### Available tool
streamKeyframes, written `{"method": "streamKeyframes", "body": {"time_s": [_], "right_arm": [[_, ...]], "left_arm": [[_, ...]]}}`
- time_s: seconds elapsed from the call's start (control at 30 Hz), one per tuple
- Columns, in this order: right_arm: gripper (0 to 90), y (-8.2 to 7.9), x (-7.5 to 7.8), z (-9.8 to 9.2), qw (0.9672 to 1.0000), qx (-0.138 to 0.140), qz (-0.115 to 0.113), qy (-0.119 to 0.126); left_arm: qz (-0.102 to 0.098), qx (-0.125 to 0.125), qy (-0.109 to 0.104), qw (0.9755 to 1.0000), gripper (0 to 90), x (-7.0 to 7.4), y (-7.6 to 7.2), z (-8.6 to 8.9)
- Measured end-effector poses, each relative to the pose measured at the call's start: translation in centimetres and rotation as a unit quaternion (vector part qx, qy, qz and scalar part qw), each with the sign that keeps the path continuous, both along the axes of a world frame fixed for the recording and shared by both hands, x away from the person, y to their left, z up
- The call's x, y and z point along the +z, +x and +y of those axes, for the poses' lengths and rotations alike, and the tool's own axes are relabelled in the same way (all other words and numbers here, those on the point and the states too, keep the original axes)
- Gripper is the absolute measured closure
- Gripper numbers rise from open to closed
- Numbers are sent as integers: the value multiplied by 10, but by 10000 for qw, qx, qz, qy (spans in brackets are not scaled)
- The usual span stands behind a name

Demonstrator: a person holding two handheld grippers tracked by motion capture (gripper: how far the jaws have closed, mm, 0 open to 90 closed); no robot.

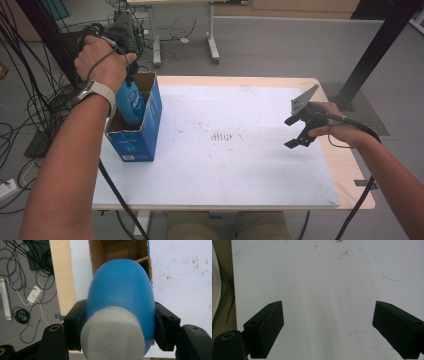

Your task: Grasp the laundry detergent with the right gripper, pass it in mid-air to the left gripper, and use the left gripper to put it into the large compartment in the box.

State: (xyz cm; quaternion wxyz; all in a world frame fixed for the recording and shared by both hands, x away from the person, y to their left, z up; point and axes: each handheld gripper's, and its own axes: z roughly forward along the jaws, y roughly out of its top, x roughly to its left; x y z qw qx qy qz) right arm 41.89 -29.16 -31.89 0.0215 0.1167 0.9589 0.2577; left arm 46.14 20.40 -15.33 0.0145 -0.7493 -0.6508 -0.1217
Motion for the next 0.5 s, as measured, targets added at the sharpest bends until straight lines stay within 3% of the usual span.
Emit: {"method": "streamKeyframes", "body": {"time_s": [0.5], "right_arm": [[104, -2, -2, -3, 10000, -65, 4, 23]], "left_arm": [[15, -20, -24, 10000, 381, -37, -4, 4]]}}
